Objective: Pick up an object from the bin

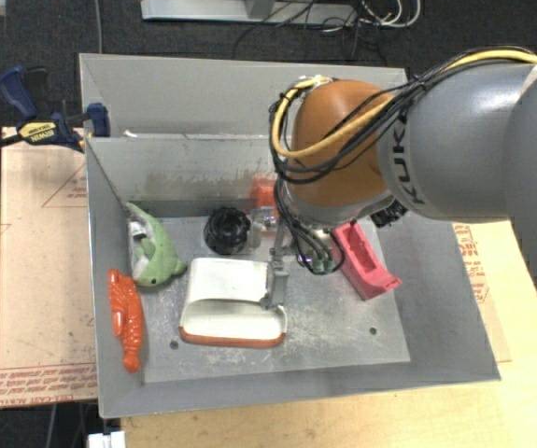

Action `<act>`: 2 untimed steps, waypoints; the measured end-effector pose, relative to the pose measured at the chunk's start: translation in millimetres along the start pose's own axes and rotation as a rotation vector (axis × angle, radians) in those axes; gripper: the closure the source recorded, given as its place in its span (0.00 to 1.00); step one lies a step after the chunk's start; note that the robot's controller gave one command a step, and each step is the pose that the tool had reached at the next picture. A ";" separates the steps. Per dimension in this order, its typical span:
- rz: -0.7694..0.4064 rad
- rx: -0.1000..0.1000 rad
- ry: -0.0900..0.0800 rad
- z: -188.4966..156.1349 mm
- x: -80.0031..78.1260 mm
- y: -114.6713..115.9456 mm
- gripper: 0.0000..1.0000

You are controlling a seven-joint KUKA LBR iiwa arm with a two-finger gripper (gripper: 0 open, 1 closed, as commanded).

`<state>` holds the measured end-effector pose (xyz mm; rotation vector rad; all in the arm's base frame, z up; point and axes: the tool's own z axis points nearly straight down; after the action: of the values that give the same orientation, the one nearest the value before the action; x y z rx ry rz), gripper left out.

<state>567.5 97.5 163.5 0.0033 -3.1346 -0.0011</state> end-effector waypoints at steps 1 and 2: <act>0.003 -0.001 -0.008 -4.6 -1.9 -0.6 0.00; -0.039 -0.002 -0.007 76.0 -17.6 18.6 0.00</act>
Offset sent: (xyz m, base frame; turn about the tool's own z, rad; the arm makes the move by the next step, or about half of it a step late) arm 0.0175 0.0217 -0.0935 -0.0479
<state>584.5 116.2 87.4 0.0643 -3.1410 -0.0039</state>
